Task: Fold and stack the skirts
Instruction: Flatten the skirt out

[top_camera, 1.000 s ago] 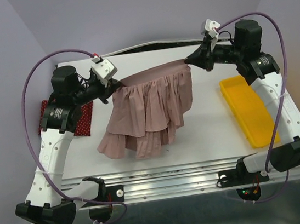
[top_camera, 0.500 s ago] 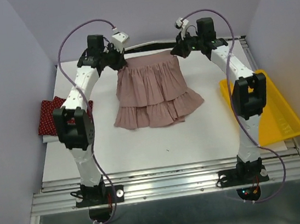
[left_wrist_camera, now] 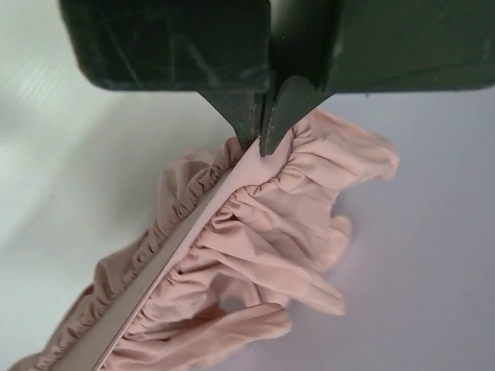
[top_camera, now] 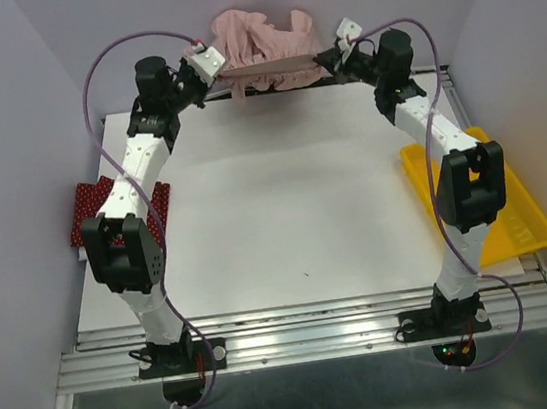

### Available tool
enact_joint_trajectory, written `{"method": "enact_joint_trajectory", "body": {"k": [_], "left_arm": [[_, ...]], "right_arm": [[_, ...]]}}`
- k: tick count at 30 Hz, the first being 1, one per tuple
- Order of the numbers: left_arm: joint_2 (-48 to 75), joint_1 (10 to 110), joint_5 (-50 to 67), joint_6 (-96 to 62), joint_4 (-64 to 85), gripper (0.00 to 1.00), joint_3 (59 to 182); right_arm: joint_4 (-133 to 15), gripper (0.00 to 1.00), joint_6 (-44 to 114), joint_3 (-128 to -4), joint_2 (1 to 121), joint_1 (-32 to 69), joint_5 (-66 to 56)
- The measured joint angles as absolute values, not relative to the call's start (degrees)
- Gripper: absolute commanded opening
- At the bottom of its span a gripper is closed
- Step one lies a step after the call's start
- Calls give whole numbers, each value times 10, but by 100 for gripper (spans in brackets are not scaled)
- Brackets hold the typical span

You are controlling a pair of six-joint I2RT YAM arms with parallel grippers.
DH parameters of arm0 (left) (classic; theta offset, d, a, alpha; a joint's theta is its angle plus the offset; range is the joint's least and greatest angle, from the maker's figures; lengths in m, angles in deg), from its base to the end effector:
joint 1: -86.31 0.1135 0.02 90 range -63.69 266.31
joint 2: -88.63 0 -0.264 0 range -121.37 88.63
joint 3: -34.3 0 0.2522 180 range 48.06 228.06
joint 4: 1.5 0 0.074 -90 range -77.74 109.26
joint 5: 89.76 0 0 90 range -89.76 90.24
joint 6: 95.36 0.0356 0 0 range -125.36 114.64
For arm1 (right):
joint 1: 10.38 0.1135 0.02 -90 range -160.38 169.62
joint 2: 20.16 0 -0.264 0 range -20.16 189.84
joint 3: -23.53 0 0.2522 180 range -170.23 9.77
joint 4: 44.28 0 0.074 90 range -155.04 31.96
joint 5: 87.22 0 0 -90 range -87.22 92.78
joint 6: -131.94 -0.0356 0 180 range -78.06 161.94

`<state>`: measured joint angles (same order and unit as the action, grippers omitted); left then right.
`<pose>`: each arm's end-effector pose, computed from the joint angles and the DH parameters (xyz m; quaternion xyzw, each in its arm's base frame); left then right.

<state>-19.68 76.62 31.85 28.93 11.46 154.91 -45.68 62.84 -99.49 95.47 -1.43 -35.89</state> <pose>0.4440 -0.0948 0.4167 0.4338 0.5628 -0.0451 0.7022 0.4762 0.0975 0.3946 -0.4004 0.5468 0.1474 0.7204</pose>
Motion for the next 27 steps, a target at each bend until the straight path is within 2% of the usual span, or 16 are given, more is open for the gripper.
{"method": "enact_joint_trajectory", "body": {"k": [3,7,12,16,22,27], "left_arm": [[-128,755,314,364,40,0,1390],[-111,745,289,443,-31,0,1188],[-113,725,267,493,-68,0,983],[-27,718,267,510,-95,0,898],[126,700,258,543,-127,0,853],[189,662,243,582,-102,0,787]], "right_arm": [[-344,1,706,-812,907,-5,-364],[-221,1,852,-552,899,20,-373],[-148,1,948,-370,905,41,-398],[-125,1,979,-326,858,41,-420],[-136,1,1014,-306,750,41,-440],[-231,1,1082,-280,684,41,-454]]}}
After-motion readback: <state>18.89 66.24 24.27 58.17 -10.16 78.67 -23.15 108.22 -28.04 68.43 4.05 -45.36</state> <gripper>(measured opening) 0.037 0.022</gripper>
